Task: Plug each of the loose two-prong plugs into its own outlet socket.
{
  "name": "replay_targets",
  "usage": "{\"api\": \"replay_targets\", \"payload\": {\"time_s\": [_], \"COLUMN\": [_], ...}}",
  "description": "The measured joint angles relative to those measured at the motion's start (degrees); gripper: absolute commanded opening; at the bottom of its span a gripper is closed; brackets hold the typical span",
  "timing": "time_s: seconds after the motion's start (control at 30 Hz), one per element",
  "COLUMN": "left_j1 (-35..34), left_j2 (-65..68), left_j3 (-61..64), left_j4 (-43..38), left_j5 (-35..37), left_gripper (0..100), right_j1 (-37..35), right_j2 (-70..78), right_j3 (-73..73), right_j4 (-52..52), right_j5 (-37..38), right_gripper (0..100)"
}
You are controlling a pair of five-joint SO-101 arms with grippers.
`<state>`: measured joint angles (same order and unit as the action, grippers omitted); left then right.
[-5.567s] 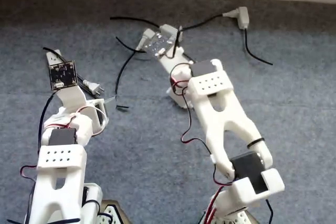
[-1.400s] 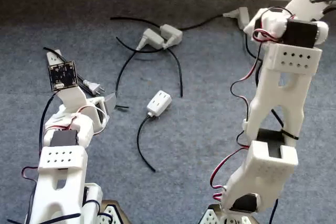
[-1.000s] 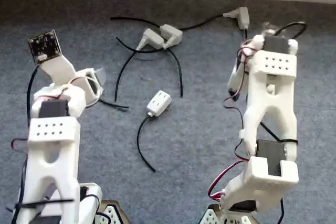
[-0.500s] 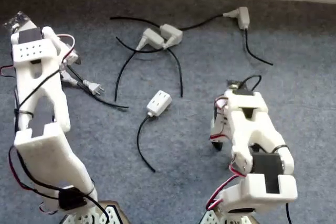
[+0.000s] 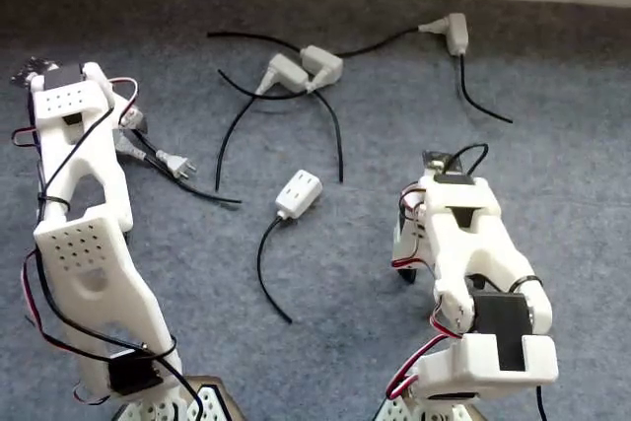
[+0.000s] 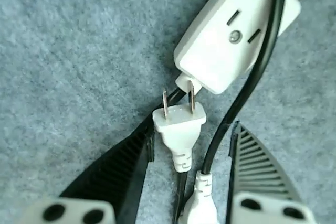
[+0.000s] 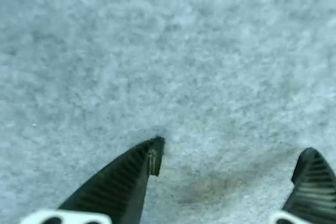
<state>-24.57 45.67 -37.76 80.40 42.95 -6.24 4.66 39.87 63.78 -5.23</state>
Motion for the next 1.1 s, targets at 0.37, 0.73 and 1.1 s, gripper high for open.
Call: {"api": "replay_targets", "payload": {"time_s": [0.37, 0.73, 1.1], "left_j1": [0.35, 4.84, 4.4], "left_j2": [0.09, 0.09, 0.97], "left_j3": [-3.52, -5.89, -5.89], "left_j4": [0.0, 0.0, 0.88], "left_j5": [0.0, 0.0, 0.0], "left_gripper": [23, 23, 23], "right_j1": [0.0, 0.0, 0.0], "right_j2": [-0.09, -0.09, -0.09], "right_j3": [0.26, 0.26, 0.26], "right_j4": [-0.18, -0.18, -0.18], "right_j5": [0.0, 0.0, 0.0], "right_gripper": [39.2, 39.2, 39.2]}}
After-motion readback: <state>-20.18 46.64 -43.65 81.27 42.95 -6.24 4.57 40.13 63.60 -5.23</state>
